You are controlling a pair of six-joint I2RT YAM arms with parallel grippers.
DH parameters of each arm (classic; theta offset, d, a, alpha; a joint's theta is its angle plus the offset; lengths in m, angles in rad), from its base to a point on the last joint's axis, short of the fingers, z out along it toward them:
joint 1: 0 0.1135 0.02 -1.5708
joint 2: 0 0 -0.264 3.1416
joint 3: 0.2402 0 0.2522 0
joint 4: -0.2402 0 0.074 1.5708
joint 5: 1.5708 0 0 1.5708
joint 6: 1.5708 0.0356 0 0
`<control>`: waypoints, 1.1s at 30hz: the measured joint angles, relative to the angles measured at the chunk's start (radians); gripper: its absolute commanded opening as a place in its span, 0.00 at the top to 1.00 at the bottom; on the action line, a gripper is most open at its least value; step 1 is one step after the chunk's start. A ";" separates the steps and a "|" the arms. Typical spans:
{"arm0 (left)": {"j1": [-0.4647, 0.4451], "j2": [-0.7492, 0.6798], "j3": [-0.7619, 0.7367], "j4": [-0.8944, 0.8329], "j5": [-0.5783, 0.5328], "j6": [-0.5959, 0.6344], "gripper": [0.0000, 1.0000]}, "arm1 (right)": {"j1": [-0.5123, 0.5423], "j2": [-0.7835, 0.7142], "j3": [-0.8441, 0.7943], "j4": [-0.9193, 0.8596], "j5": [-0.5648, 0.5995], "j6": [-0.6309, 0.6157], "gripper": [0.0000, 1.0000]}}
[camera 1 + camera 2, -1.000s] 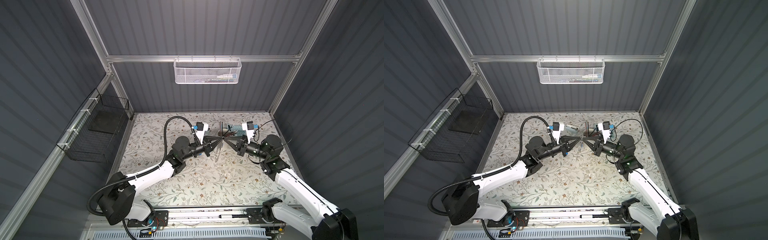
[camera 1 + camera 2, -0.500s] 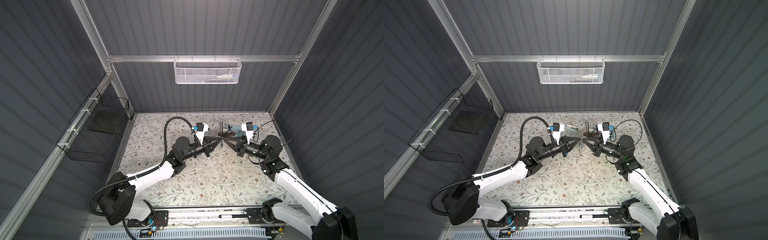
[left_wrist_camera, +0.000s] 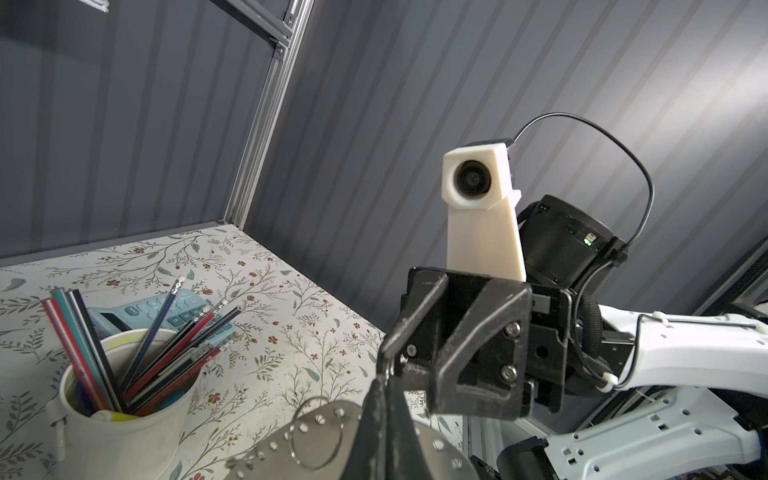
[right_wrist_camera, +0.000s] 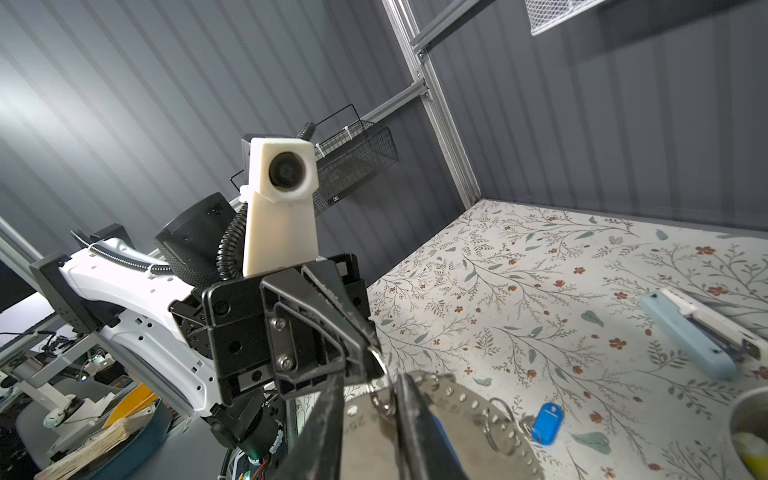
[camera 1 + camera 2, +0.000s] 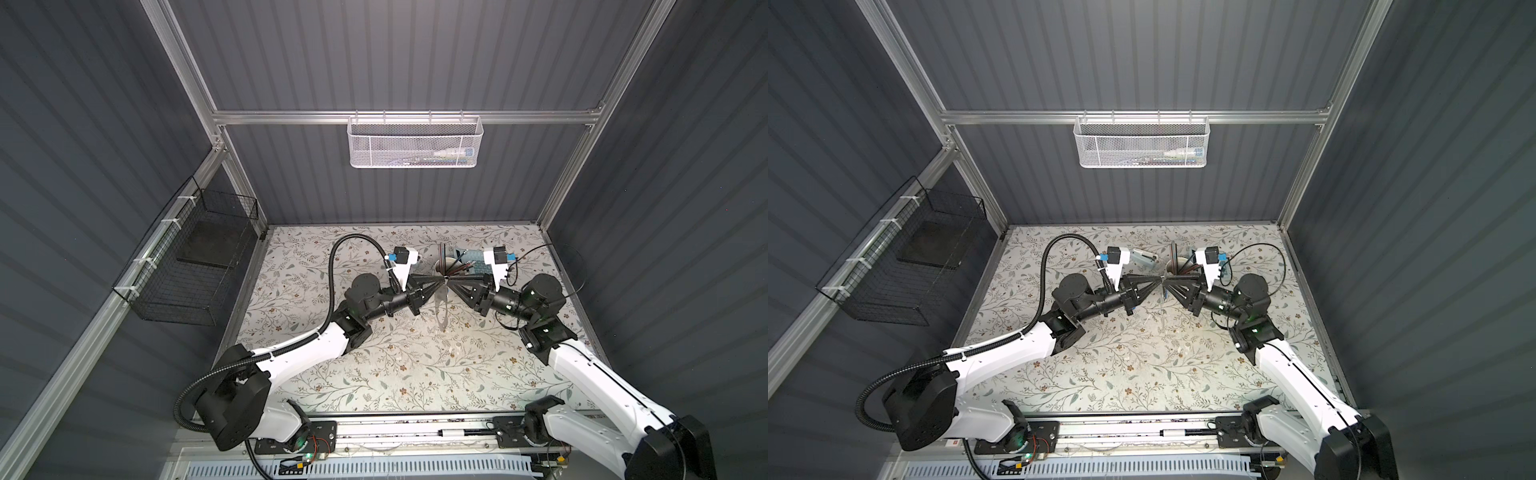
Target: Put the keys on the keyring
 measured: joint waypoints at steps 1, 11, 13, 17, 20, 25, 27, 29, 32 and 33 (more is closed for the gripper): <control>0.000 0.000 0.000 0.001 0.001 0.000 1.00 | 0.000 0.000 -0.001 0.004 -0.002 0.003 0.73; 0.000 0.000 -0.002 0.016 0.016 -0.006 1.00 | 0.000 0.001 -0.015 0.023 0.001 0.025 0.82; 0.000 0.000 -0.005 0.024 0.020 -0.014 1.00 | 0.001 0.001 -0.019 0.029 0.002 0.026 0.82; 0.000 0.000 -0.005 0.034 0.031 -0.024 1.00 | 0.001 0.002 -0.020 0.042 0.001 0.031 0.82; 0.000 0.000 -0.005 0.039 0.035 -0.030 1.00 | 0.003 0.005 -0.020 0.048 0.001 0.035 0.79; 0.000 0.000 -0.005 0.038 0.035 -0.030 1.00 | 0.006 0.014 -0.020 0.059 -0.001 0.044 0.75; 0.000 0.000 -0.005 0.037 0.034 -0.030 1.00 | 0.006 0.017 -0.020 0.059 -0.003 0.045 0.73; 0.000 0.000 -0.006 0.038 0.034 -0.030 1.00 | 0.006 0.017 -0.020 0.059 -0.003 0.048 0.71; 0.000 0.000 -0.006 0.038 0.034 -0.030 1.00 | 0.007 0.017 -0.020 0.060 -0.004 0.051 0.71; 0.000 0.000 -0.008 0.038 0.033 -0.030 1.00 | 0.007 0.017 -0.020 0.059 -0.005 0.051 0.71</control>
